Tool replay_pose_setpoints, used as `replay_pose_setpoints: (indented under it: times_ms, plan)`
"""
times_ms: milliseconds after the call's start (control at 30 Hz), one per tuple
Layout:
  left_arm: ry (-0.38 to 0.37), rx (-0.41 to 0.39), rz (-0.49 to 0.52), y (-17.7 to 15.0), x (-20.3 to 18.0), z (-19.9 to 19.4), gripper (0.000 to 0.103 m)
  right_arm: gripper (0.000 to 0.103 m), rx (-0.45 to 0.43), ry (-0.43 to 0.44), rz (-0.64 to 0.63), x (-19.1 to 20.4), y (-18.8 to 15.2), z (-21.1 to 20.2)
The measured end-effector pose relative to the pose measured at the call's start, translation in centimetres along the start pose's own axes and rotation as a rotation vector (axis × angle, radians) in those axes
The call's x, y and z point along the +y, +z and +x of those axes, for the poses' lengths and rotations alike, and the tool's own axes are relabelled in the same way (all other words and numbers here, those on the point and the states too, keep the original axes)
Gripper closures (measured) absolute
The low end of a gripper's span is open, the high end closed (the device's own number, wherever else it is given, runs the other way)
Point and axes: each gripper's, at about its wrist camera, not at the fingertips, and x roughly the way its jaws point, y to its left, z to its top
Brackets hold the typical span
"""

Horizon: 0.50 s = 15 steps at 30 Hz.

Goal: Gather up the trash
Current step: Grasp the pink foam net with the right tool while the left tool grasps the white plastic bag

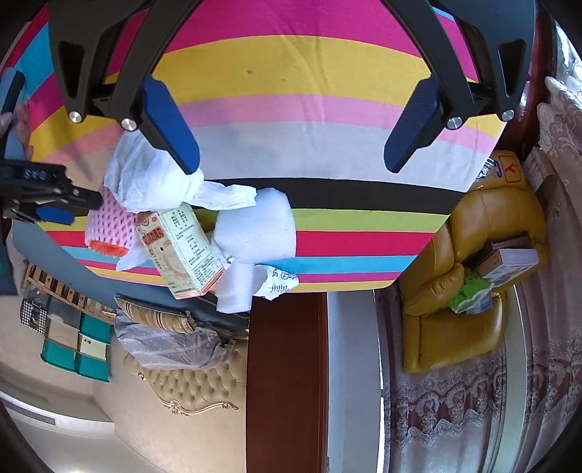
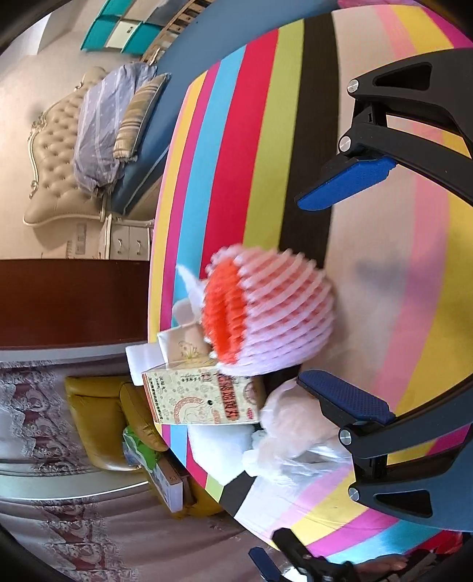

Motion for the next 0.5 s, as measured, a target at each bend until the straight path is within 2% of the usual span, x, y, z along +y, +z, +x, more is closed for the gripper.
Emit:
replay_pose_setpoints:
  times_ms: [167,200,233,333,500]
  plan:
    - [-0.016,0.012,0.007,-0.1,-0.4,0.1,0.005,0.020,0.015,0.002,-0.004,0.4,1.0,1.8]
    - [-0.020,0.012,0.008,-0.1,-0.6,0.1,0.005,0.025,0.024,0.002,-0.005,0.4,1.1,2.1]
    - [-0.027,0.013,0.009,-0.1,-0.8,0.1,0.005,0.037,0.031,0.008,-0.005,0.4,1.0,2.3]
    - [-0.058,0.032,0.019,-0.2,-1.6,0.4,0.005,0.054,0.016,0.036,-0.003,0.2,0.7,1.8]
    - [-0.124,0.053,0.041,-0.1,-4.1,0.6,0.005,0.062,-0.040,0.027,0.011,-1.0,-0.6,-0.5]
